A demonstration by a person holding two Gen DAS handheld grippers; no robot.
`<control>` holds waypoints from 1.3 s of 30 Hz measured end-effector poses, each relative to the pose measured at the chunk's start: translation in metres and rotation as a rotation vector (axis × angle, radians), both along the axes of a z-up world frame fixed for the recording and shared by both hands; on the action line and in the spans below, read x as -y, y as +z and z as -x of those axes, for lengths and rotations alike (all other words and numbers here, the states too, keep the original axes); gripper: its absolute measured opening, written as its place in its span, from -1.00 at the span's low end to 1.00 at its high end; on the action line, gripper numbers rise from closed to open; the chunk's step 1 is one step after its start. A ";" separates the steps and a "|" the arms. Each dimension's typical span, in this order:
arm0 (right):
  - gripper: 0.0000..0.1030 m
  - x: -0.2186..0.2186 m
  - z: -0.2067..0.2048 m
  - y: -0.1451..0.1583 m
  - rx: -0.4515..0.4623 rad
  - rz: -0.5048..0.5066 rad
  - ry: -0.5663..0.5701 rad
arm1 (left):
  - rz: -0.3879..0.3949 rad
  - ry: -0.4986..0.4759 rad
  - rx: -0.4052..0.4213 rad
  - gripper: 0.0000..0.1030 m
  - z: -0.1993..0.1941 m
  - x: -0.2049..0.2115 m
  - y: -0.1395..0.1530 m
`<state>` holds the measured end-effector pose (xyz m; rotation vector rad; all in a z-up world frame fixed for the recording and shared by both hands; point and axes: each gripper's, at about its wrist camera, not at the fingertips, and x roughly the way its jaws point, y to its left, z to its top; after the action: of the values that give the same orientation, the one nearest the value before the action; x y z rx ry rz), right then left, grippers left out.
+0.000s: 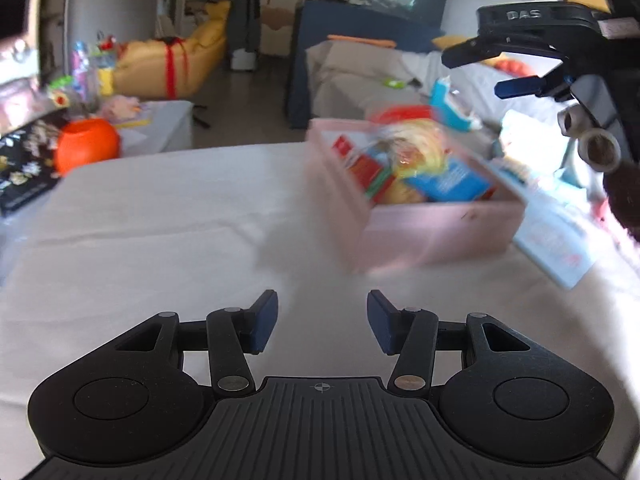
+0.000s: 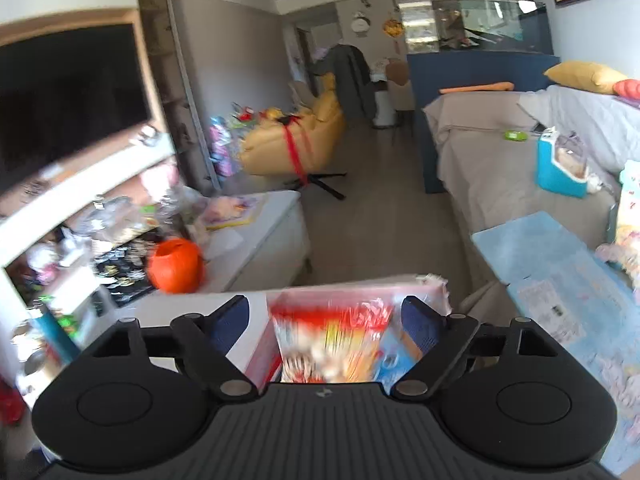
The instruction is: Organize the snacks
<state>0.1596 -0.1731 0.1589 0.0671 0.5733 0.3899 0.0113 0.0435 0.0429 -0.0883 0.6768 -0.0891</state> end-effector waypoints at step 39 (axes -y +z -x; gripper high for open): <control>1.00 -0.001 0.129 -0.163 -0.096 0.188 -0.172 | -0.096 0.078 0.023 0.39 -0.002 0.043 -0.042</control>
<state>0.0307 -0.1716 -0.0041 -0.0457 0.6910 0.1649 0.0133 0.0001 0.0007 -0.0211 0.6530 0.0179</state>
